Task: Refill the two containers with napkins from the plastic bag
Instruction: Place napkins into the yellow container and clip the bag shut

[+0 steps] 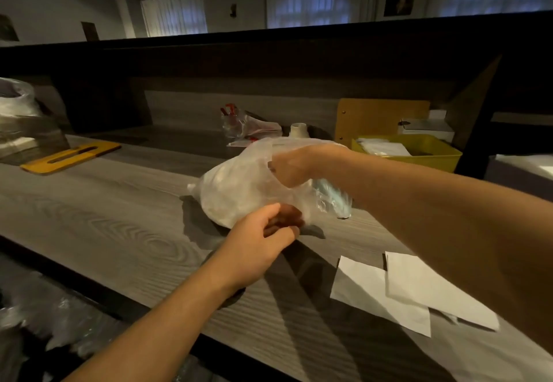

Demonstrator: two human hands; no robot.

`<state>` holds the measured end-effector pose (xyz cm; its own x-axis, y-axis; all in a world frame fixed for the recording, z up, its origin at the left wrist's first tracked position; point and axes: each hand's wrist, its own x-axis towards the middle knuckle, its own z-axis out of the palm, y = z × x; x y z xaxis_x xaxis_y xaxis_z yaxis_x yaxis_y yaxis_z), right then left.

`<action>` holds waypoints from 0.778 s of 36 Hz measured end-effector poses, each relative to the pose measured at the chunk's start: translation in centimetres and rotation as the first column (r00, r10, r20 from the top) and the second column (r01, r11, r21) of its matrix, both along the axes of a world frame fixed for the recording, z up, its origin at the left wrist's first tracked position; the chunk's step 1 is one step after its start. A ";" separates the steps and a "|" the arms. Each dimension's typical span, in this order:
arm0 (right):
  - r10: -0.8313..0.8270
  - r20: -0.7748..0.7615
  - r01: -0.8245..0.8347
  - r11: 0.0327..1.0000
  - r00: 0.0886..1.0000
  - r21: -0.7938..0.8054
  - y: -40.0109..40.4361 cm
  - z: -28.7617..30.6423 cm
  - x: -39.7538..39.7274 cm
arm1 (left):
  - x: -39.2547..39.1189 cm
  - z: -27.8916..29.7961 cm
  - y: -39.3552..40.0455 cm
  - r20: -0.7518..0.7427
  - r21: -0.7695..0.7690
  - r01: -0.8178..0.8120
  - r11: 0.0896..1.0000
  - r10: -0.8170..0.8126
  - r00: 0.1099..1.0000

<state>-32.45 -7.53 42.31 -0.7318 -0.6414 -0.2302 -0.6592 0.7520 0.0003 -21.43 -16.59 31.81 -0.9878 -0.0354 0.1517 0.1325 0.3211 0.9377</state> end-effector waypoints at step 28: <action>-0.035 0.587 0.478 0.620 0.809 -0.622 2.0 -1.1 0.3 | -1.0 0.1 1.1 0.050 0.005 -0.110 0.994 0.110 0.993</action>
<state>-32.13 -5.55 41.22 -0.8198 -0.5526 -0.1502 -0.1733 0.4894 -0.8547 -22.48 -15.46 31.91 -0.9841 -0.1452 0.1024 0.0506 0.3237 0.9448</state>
